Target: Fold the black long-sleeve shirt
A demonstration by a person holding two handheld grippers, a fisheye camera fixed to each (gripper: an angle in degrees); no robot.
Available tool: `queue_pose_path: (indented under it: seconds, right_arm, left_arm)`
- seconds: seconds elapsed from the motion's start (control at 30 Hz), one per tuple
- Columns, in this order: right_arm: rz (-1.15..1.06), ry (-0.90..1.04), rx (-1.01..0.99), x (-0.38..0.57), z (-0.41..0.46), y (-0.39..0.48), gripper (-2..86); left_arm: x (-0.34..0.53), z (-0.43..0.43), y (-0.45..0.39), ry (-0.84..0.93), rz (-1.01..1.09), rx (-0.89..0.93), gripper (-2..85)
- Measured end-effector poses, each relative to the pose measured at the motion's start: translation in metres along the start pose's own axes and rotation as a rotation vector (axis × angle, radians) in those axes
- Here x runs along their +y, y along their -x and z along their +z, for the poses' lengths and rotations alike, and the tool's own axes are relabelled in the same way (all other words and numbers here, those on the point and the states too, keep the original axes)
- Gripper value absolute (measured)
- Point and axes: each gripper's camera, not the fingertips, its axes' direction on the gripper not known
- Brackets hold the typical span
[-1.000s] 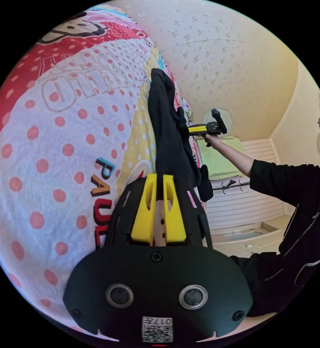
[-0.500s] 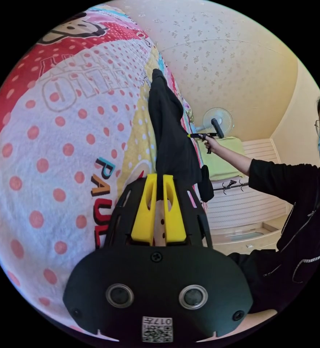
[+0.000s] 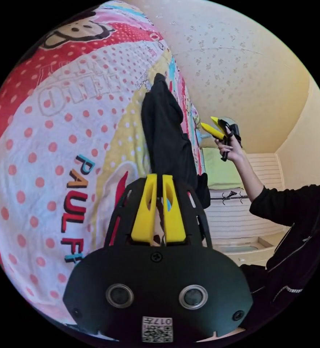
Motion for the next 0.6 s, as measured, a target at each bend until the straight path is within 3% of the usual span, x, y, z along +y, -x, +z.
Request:
queue_pose_path:
  seconds: [0.13, 0.3, 0.4, 0.47, 0.6]
  right_arm:
    - [-0.128, 0.216, 0.013, -0.007, 0.1, 0.072, 19.0]
    - [-0.19, 0.516, 0.218, -0.033, 0.191, 0.116, 20.3]
    - [-0.245, 0.672, 0.439, -0.037, 0.232, 0.134, 18.5]
    - [-0.353, 0.77, 0.713, -0.031, 0.264, 0.144, 14.4]
    - [-0.509, 0.826, 0.991, -0.02, 0.289, 0.147, 6.7]
  left_arm:
    - [0.004, -0.005, -0.064, -0.034, 0.153, -0.082, 2.4]
    - [0.01, -0.009, -0.138, -0.068, 0.3, -0.133, 2.4]
    - [0.013, -0.007, -0.154, -0.071, 0.32, -0.207, 2.5]
    - [0.014, -0.01, -0.154, -0.078, 0.284, -0.197, 2.6]
    - [0.022, -0.027, -0.147, -0.111, 0.213, -0.17, 2.3]
